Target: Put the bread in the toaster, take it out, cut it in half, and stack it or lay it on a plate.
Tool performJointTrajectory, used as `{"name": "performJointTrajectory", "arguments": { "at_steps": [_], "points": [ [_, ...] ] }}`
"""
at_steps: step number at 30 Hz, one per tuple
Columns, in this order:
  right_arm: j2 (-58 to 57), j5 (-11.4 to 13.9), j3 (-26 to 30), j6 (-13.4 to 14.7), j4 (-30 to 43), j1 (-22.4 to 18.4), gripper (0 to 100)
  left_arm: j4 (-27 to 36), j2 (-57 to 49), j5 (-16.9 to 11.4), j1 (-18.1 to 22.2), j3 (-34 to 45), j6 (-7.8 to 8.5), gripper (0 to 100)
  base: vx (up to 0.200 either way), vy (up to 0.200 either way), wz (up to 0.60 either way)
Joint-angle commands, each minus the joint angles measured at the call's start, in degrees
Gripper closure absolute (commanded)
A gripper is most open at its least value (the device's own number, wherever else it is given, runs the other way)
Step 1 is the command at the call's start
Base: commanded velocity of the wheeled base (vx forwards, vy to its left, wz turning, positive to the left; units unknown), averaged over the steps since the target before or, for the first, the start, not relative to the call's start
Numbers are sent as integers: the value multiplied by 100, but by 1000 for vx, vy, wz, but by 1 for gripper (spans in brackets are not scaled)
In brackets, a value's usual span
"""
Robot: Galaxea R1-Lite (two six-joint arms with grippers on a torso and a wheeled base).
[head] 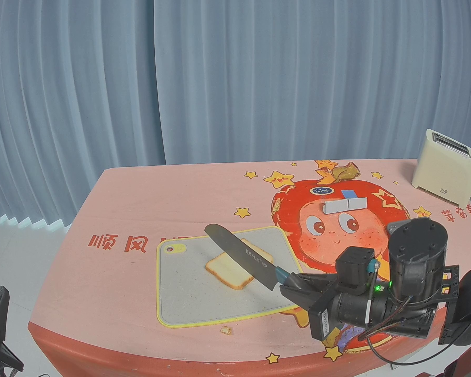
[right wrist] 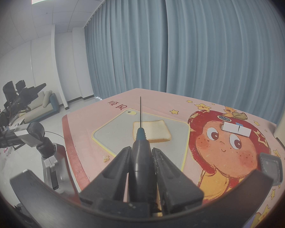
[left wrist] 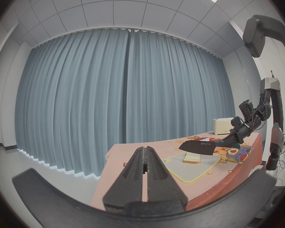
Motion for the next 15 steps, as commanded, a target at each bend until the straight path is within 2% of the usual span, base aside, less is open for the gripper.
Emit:
{"name": "performJointTrajectory", "arguments": {
  "at_steps": [1, 12, 14, 15],
  "points": [
    [5, -1, 2, -5, 0, -20, 100, 16, 576, -63, 11, -250, 38, 100, 0, 0, 0],
    [31, -1, 2, -5, 0, -20, 100, 60, 1314, -54, -7, -970, 38, 100, 0, 0, 0],
    [31, -1, 2, -5, 0, -20, 100, 60, 1542, -80, -7, -1120, 99, 100, 0, 0, 0],
    [31, -1, 2, -5, 0, -28, 100, 51, 1674, -186, -7, -1208, 143, 100, 0, 0, 0]
  ]
}}
